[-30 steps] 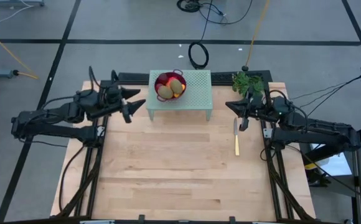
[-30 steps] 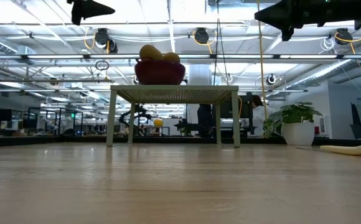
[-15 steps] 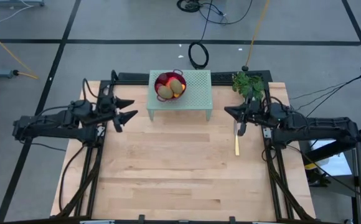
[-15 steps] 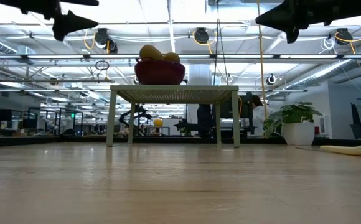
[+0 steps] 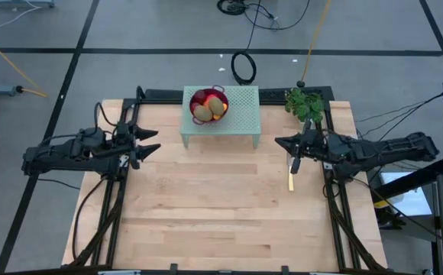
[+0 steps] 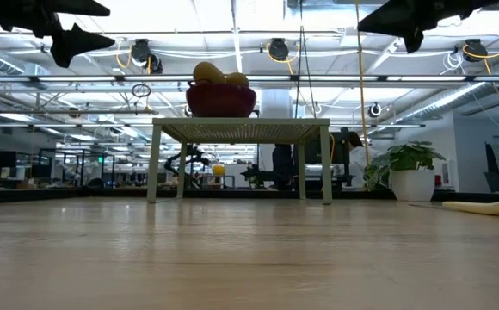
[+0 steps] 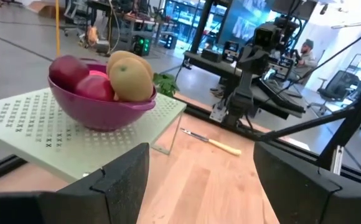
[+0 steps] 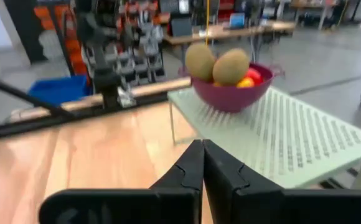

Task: Pick & Place Fruit
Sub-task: Put the yellow table knife on the shelf

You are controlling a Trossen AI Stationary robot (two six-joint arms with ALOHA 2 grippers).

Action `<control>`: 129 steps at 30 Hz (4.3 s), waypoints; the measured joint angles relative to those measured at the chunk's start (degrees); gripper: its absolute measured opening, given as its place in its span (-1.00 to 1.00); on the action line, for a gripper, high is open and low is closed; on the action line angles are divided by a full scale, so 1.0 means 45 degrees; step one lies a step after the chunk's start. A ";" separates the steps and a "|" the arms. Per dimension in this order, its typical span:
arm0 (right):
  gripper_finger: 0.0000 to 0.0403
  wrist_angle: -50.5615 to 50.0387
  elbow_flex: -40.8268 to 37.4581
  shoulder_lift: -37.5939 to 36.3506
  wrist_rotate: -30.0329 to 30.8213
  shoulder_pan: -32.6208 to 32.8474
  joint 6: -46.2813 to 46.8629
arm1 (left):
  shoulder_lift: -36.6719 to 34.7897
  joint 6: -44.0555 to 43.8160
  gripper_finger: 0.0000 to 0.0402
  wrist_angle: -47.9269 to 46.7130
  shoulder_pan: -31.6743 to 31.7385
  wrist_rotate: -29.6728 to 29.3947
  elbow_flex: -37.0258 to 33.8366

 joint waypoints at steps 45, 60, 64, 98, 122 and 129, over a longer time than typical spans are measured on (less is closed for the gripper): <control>-1.00 -1.2179 0.6547 0.5324 -0.0931 0.0854 0.8938 | -0.3356 -0.0123 0.41 -0.1614 -0.1181 -0.0234 -0.1796; -1.00 -1.6149 0.6542 0.7392 -0.3501 0.0828 1.2676 | -0.3351 -0.0588 0.41 -0.1364 -0.1622 -0.0098 -0.2487; -1.00 -1.6328 0.6542 0.7420 -0.3488 0.0819 1.3166 | -0.3351 -0.0564 0.41 -0.1451 -0.1632 -0.0098 -0.2487; 0.01 -1.4200 0.3779 0.7256 -0.4485 0.0823 1.5388 | -0.3351 -0.2128 0.41 -0.2345 -0.1642 -0.0074 -0.2487; -0.05 -1.0861 0.0976 0.7256 -0.5132 0.0828 1.6553 | -0.3351 -0.1593 0.41 -0.2345 -0.1642 -0.0083 -0.2482; -0.06 -0.9518 0.0220 0.7256 -0.5154 0.0828 1.6658 | -0.3351 -0.1536 0.41 -0.2345 -0.1642 -0.0079 -0.2482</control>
